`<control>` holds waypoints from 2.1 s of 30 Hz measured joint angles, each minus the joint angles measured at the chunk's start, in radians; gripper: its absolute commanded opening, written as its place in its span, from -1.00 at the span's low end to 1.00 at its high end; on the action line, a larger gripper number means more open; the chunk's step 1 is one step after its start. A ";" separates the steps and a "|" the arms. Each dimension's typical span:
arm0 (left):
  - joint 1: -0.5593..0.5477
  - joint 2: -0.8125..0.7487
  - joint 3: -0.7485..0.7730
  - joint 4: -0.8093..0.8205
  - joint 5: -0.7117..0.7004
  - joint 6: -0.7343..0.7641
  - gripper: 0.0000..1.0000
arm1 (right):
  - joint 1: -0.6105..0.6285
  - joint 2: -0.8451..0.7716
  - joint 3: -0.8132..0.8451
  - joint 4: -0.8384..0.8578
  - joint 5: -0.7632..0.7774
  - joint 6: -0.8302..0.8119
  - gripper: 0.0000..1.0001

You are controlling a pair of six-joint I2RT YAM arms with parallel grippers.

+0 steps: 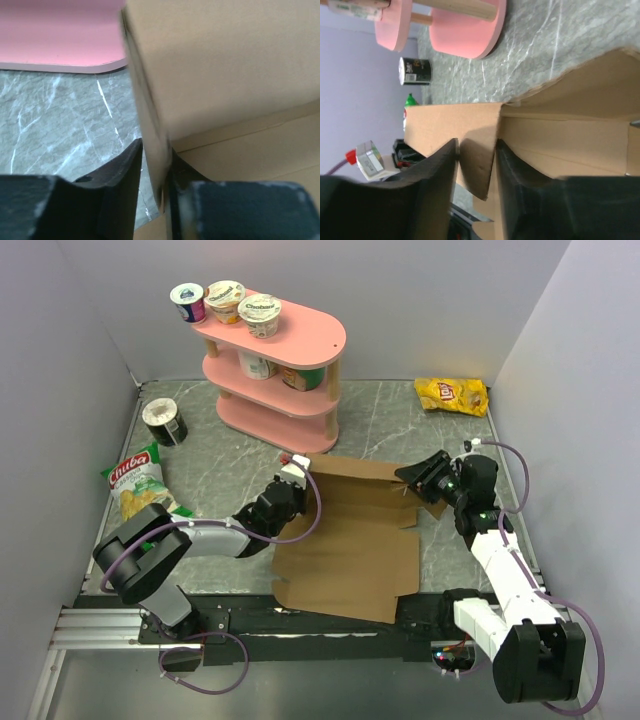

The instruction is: Fold the paper box

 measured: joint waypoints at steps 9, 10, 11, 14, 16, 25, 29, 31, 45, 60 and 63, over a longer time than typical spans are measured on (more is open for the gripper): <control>-0.004 0.015 0.001 -0.007 -0.088 -0.031 -0.61 | 0.000 -0.082 0.003 -0.116 0.094 -0.108 0.85; -0.004 0.016 0.003 -0.010 -0.095 -0.033 -0.64 | 0.000 -0.101 0.003 -0.132 0.109 -0.124 0.85; -0.004 0.019 0.006 -0.016 -0.106 -0.038 -0.64 | 0.000 -0.121 0.003 -0.150 0.123 -0.142 0.84; -0.004 0.026 0.026 -0.041 -0.138 -0.054 -0.70 | 0.000 -0.184 0.003 -0.198 0.161 -0.188 0.81; -0.004 0.030 0.047 -0.072 -0.153 -0.064 -0.71 | 0.000 -0.233 -0.002 -0.218 0.180 -0.219 0.75; 0.047 0.029 0.100 -0.185 -0.156 -0.097 -0.70 | 0.037 -0.254 -0.117 -0.213 0.235 -0.243 0.61; 0.101 0.014 0.100 -0.208 -0.116 -0.109 -0.69 | 0.130 -0.129 -0.117 -0.196 0.324 -0.254 0.56; 0.123 0.009 0.099 -0.216 -0.103 -0.113 -0.69 | 0.163 -0.091 -0.118 -0.180 0.356 -0.259 0.52; 0.146 -0.011 0.093 -0.244 -0.062 -0.115 -0.69 | 0.254 0.262 -0.089 0.047 0.459 -0.357 0.14; 0.146 -0.011 0.093 -0.244 -0.053 -0.113 -0.69 | 0.338 0.422 -0.040 0.143 0.513 -0.407 -0.71; 0.146 -0.011 0.093 -0.245 -0.053 -0.113 -0.69 | 0.394 0.423 -0.038 0.142 0.560 -0.392 -0.79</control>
